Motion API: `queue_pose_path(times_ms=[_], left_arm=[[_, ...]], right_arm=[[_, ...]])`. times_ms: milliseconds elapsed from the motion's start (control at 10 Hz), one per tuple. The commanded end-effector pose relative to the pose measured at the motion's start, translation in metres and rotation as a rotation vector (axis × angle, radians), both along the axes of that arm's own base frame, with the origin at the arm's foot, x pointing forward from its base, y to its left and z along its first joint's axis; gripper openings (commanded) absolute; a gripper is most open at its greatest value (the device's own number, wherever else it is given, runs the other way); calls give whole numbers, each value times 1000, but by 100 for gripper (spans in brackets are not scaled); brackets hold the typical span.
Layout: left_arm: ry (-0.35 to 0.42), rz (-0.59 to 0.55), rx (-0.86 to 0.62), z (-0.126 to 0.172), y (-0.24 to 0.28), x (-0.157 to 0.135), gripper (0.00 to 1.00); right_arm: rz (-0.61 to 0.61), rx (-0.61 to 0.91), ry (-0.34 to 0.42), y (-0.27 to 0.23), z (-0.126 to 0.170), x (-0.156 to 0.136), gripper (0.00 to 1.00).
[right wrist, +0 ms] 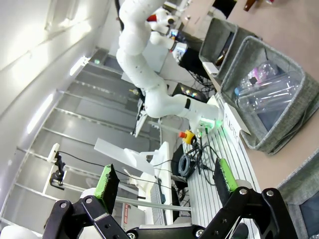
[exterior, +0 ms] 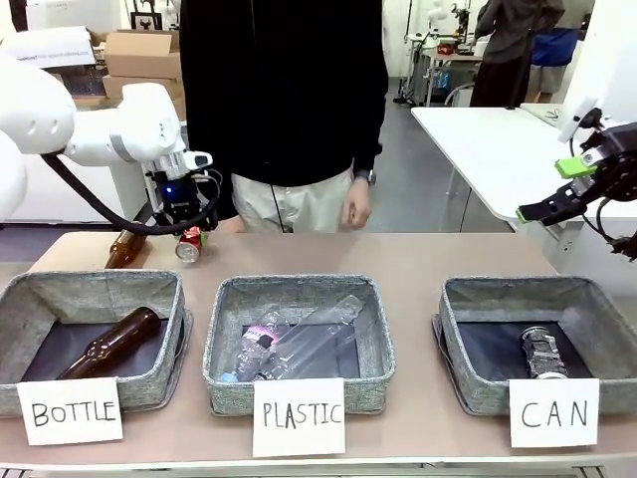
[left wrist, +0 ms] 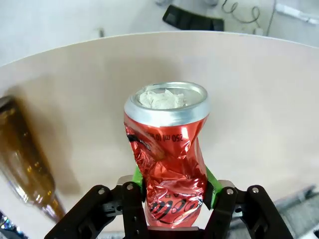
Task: Sort the can waste into the basket.
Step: Pick up the can waste from the table and place it in the right Fabric basket.
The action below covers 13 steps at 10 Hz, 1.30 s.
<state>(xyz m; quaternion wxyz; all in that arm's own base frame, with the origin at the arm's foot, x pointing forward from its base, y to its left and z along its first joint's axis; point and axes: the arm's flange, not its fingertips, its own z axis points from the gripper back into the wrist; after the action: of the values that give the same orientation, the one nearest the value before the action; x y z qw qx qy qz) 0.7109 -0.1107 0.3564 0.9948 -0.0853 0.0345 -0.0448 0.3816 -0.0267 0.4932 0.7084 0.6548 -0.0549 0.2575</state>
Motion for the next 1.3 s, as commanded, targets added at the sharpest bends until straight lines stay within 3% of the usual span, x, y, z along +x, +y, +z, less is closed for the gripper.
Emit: queue_pose_path(times_ms=[0,100,300,500,600,700,800,900,1100,1200], left_arm=[[26,-56,-65,78,29,-83,0],[17,-162,-73,108,41,-135,0],[-107,-195,-91,143,60,-231,0],[-187,-289,-81,141,70,-308,0],[-248,-277,-87,137,75,-336,0],[-319,-245,-120,129,81,-354,0],[-354,-188,-166,118,89,-355,0],[-218,-259,-74,143,76,-336,0],[-218,-259,-74,143,76,-336,0],[-267,-237,-99,130,81,-356,46]], right_arm=[[-5,-9,-13,1,0,-1,100],[-5,-9,-13,1,0,-1,100],[-5,-9,-13,1,0,-1,100],[-5,-9,-13,1,0,-1,100],[-5,-9,-13,1,0,-1,100],[-5,-9,-13,1,0,-1,100],[-5,-9,-13,1,0,-1,100],[-5,-9,-13,1,0,-1,100],[-5,-9,-13,1,0,-1,100],[-1,-1,0,0,0,0,100]])
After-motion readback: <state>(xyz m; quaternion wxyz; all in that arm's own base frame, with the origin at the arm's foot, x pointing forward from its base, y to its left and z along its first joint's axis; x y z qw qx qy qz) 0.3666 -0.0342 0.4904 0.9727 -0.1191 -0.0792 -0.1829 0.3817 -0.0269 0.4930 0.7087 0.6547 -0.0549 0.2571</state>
